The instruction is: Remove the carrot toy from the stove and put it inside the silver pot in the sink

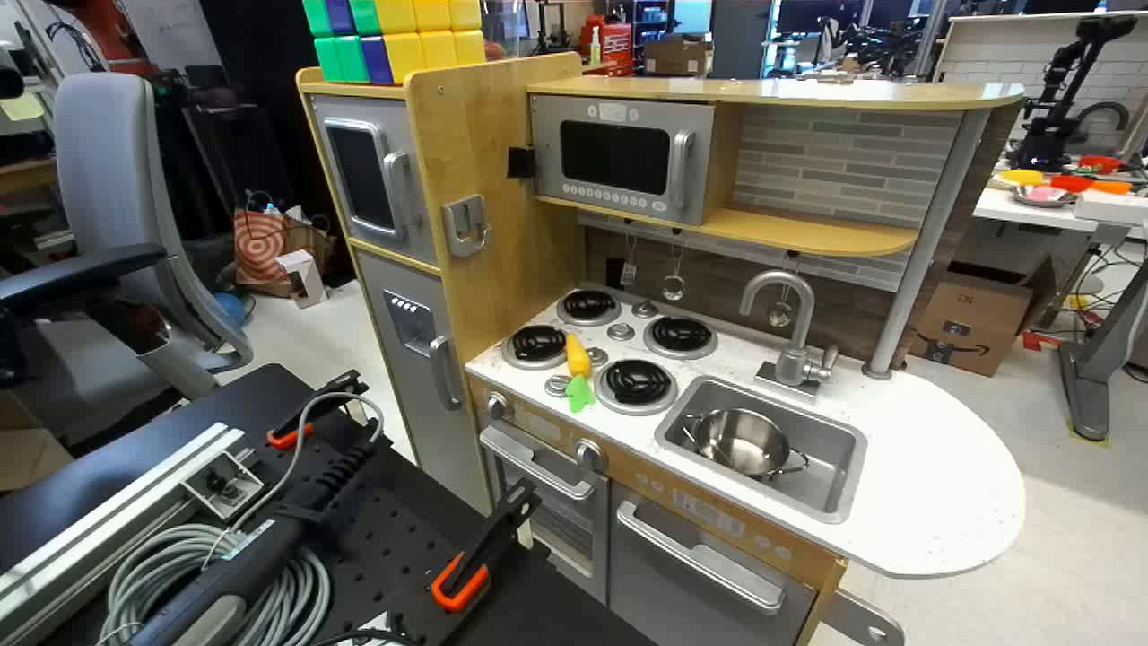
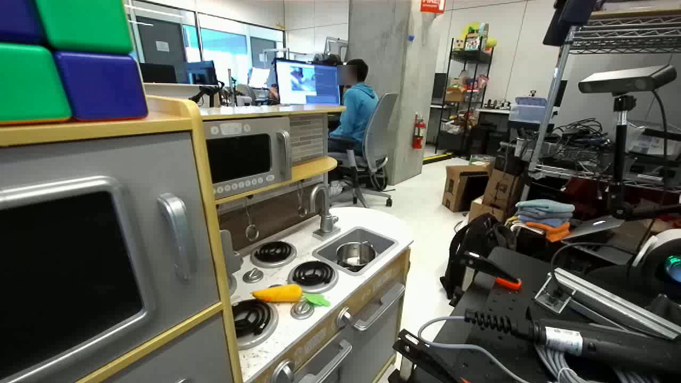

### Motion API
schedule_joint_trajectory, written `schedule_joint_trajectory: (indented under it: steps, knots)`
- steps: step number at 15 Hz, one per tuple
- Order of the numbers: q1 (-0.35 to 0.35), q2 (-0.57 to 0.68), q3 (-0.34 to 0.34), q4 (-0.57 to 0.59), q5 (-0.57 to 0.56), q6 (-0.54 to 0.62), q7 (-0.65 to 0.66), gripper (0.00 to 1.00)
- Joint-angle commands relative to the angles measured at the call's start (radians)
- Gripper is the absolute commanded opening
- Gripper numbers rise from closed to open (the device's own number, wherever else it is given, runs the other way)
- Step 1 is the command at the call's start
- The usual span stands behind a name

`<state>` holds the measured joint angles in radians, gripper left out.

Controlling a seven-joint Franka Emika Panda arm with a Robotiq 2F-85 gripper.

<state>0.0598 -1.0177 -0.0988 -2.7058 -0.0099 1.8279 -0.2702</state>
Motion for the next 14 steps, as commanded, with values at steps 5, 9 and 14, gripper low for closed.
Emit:
schedule_joint_trajectory:
  steps: [5,9,14]
  knots:
    - [-0.016,0.246,0.015,0.005,0.002,0.206,0.099,1.0]
    - [-0.055,0.474,0.05,0.034,0.004,0.282,0.246,1.0]
    - [-0.086,0.788,0.117,0.149,-0.077,0.5,0.365,1.0]
